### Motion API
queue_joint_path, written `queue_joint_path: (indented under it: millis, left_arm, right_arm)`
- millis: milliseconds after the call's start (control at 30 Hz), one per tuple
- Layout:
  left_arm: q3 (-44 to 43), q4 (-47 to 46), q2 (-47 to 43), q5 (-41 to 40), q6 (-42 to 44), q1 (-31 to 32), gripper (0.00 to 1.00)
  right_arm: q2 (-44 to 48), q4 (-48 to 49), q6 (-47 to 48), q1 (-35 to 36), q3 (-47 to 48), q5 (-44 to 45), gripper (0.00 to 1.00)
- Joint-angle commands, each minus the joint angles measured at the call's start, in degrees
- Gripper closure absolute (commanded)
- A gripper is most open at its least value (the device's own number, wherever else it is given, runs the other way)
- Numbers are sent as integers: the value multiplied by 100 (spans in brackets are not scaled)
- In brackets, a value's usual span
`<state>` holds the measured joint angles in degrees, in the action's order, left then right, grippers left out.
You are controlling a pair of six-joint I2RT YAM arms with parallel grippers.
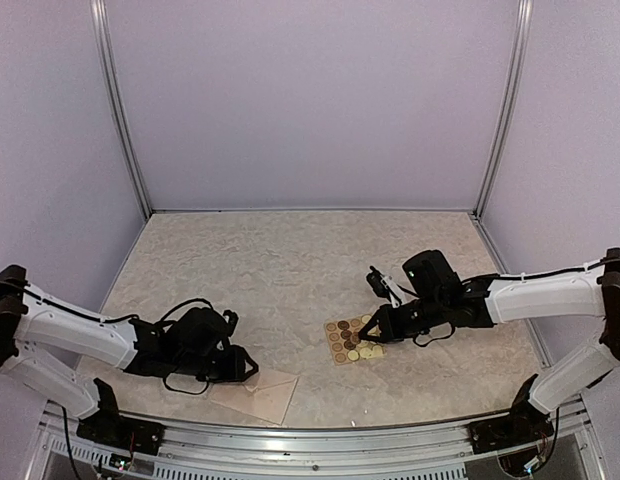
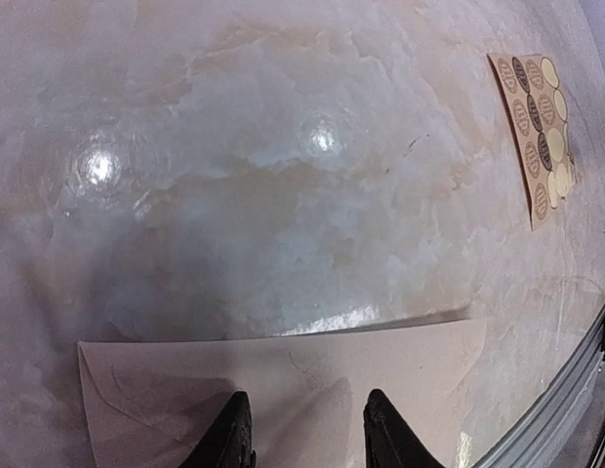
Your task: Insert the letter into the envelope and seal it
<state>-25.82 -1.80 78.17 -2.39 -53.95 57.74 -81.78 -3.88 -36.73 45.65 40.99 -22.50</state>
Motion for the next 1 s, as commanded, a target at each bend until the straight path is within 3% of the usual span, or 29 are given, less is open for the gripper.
queue_joint_path:
  millis: [0, 133, 267, 500, 967]
  left_arm:
    - [206, 840, -500, -6, -287, 135, 63]
    - [46, 863, -1076, 132, 82, 297, 63]
    - [-235, 576, -1107, 622, 454, 562, 63]
    - [-681, 227, -109, 1169, 667, 868, 64]
    - [-926, -270, 1273, 1080, 638, 996, 65]
  right_arm:
    - [-59, 108, 27, 96, 111, -57, 100]
    - [-32, 107, 12, 115, 75, -29, 100]
    - [-31, 116, 0, 120, 73, -30, 100]
    - [-15, 144, -5, 128, 93, -18, 100]
    - [237, 40, -47, 137, 66, 169, 100]
